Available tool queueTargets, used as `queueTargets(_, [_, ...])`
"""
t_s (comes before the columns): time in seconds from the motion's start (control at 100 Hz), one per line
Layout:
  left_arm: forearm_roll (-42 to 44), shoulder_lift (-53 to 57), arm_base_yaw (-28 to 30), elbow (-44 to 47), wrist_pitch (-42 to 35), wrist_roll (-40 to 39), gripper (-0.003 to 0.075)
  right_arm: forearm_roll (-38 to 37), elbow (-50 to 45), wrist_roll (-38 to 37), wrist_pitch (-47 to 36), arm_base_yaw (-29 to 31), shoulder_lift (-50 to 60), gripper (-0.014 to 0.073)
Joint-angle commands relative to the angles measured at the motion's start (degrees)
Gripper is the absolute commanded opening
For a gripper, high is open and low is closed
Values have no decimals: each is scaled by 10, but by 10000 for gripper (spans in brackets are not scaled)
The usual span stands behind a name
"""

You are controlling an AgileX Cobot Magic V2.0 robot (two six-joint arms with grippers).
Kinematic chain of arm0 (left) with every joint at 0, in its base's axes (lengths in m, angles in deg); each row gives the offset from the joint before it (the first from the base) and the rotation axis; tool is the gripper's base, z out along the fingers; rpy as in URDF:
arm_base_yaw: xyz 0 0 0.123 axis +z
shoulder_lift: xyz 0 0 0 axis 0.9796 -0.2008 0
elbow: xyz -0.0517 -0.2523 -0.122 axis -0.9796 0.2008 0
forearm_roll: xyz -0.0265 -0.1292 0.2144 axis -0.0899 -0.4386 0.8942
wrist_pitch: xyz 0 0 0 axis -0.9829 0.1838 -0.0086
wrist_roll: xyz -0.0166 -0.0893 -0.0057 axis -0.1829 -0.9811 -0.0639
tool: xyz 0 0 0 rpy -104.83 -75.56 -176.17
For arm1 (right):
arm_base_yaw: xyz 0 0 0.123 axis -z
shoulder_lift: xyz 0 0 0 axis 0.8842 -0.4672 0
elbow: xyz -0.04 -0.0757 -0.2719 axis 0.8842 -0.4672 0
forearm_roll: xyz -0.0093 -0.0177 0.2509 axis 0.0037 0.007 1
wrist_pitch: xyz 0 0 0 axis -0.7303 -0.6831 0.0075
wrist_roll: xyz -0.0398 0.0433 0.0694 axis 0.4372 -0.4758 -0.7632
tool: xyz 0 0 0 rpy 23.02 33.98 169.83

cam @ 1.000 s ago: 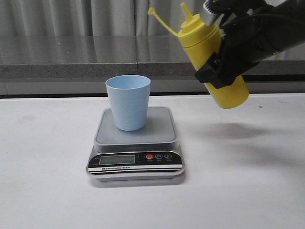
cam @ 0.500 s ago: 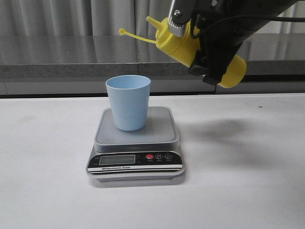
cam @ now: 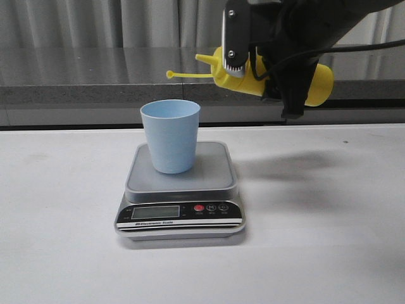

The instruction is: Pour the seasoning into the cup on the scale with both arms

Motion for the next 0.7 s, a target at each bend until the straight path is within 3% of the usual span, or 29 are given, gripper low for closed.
queueTargets(0.0, [-2,-4,1,-14,-43,-2,-18,-36,22,1,11,-10,19,226])
queueTargets(0.23, [-2,-4,1,-14,-43,-2,-18,-71,23,1,28,-31,19,226])
queueTargets(0.69, [-2,-4,1,-14,-43,-2,-18,-217,23,1,87,-51,19,226])
